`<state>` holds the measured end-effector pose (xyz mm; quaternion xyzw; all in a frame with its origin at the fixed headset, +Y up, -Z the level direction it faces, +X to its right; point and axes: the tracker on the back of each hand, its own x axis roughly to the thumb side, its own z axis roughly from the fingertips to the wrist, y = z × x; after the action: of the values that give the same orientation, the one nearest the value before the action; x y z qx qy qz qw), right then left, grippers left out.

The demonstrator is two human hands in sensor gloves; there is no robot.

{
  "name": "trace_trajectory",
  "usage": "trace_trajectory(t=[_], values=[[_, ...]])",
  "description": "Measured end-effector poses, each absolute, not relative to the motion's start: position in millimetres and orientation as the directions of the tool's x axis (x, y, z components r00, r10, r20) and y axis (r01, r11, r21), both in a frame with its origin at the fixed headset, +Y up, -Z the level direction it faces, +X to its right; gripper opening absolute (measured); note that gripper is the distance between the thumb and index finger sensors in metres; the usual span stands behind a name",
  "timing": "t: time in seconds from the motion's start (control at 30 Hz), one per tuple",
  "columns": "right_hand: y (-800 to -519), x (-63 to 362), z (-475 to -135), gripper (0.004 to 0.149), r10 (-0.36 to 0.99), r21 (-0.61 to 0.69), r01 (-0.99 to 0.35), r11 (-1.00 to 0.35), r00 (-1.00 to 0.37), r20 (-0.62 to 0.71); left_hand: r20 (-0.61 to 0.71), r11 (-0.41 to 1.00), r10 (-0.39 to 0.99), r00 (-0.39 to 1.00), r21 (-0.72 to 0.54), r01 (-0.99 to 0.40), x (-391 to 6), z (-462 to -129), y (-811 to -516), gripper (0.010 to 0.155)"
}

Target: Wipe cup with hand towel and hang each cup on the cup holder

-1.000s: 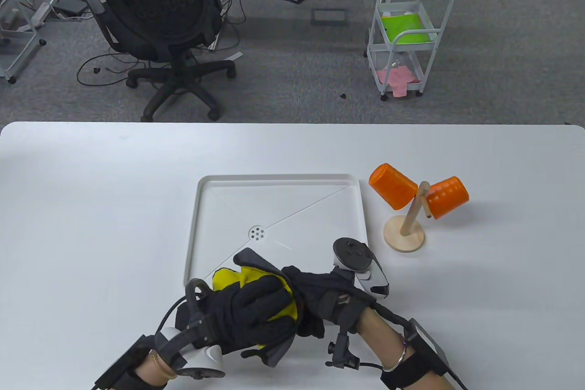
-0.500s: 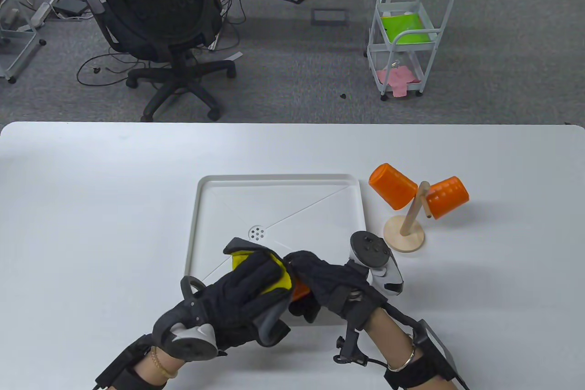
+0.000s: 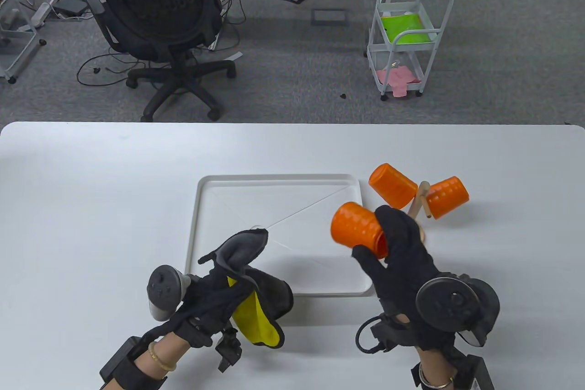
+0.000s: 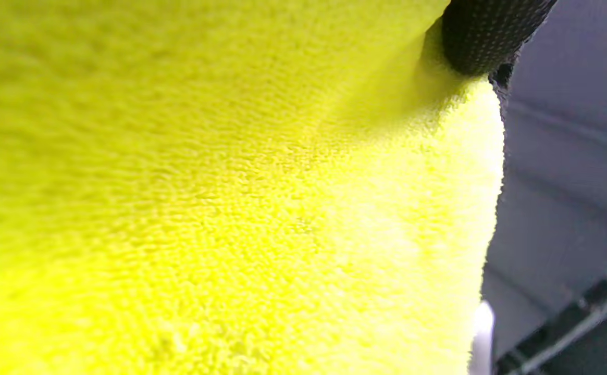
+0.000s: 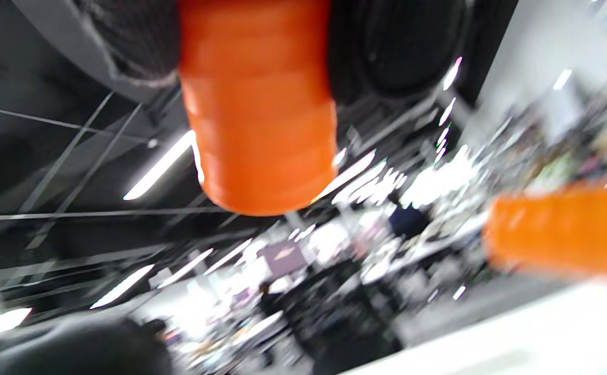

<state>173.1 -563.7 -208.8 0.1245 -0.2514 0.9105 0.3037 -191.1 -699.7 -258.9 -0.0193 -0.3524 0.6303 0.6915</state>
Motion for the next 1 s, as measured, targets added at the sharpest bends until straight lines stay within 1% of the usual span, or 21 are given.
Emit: trace_trajectory(t=[0.1, 0.17, 0.27, 0.4, 0.57, 0.73, 1.0], values=[[-558.7, 192.6, -204.7, 0.071, 0.44, -0.519, -0.497, -0.696, -0.865, 0.239, 0.392, 0.118, 0.913, -0.11, -0.512, -0.851, -191.5, -261.9, -704.7, 0.081], [-558.2, 201.5, -205.5, 0.07, 0.418, -0.555, -0.425, -0.715, -0.896, 0.148, 0.371, 0.096, 0.92, -0.124, -0.521, -0.848, -191.6, -263.1, -706.9, 0.081], [-562.8, 211.8, -215.8, 0.07, 0.389, -0.535, -0.333, -0.776, -0.921, 0.009, 0.357, 0.085, 0.925, -0.131, -0.53, -0.844, -191.1, -264.1, -709.5, 0.08], [-574.5, 221.7, -236.0, 0.07, 0.38, -0.438, -0.287, -0.852, -0.914, -0.14, 0.33, 0.052, 0.931, -0.159, -0.55, -0.834, -189.3, -262.8, -709.3, 0.08], [-593.5, 229.0, -260.1, 0.072, 0.396, -0.339, -0.324, -0.883, -0.903, -0.169, 0.279, -0.016, 0.935, -0.22, -0.586, -0.81, -186.8, -262.2, -709.8, 0.079], [-604.2, 226.4, -272.7, 0.073, 0.372, -0.278, -0.311, -0.909, -0.906, -0.2, 0.283, -0.002, 0.936, -0.21, -0.59, -0.807, -186.0, -262.1, -710.4, 0.079], [-616.3, 221.8, -285.1, 0.075, 0.329, -0.226, -0.277, -0.934, -0.914, -0.236, 0.265, -0.019, 0.938, -0.223, -0.605, -0.796, -183.8, -261.3, -710.0, 0.078]])
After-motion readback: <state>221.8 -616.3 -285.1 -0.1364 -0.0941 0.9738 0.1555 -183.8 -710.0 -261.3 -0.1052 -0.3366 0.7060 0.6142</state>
